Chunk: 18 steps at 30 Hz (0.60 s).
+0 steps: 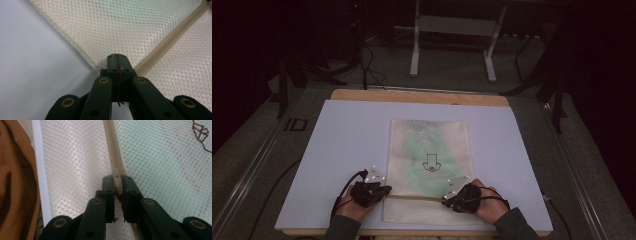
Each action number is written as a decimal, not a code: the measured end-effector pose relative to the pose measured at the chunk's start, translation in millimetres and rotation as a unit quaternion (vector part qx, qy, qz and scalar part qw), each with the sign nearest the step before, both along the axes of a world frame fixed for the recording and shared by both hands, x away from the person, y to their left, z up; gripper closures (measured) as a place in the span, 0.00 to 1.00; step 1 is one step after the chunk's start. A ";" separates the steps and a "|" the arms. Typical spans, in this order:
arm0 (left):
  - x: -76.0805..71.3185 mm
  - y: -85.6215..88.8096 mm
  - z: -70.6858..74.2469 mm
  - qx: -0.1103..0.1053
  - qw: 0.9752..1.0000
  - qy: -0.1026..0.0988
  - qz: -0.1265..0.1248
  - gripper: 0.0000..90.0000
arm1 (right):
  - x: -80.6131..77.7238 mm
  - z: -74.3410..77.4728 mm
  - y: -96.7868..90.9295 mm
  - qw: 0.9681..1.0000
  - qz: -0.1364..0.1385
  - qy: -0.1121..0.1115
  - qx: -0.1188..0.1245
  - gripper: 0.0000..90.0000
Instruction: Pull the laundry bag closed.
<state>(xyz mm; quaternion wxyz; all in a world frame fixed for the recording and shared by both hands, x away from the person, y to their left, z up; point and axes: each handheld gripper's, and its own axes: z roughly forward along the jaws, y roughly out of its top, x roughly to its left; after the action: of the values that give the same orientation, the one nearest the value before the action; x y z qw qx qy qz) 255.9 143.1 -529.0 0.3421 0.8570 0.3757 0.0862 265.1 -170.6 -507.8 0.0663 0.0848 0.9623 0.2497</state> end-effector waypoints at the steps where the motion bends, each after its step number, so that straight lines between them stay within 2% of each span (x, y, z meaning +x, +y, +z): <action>1: 0.0 0.0 0.0 0.000 1.000 0.000 0.000 0.99 | 0.0 0.0 0.0 1.000 0.000 0.000 0.000 0.92; 18: -0.1 -0.2 0.1 0.001 1.000 0.000 -0.001 0.99 | -0.5 0.5 -7.3 1.000 -0.006 0.002 0.005 0.92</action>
<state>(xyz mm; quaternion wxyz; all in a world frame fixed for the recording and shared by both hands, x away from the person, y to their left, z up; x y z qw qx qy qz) 255.8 142.9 -528.8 0.3413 0.8576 0.3750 0.0869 264.6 -177.9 -507.3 0.0655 0.0917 0.9606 0.2539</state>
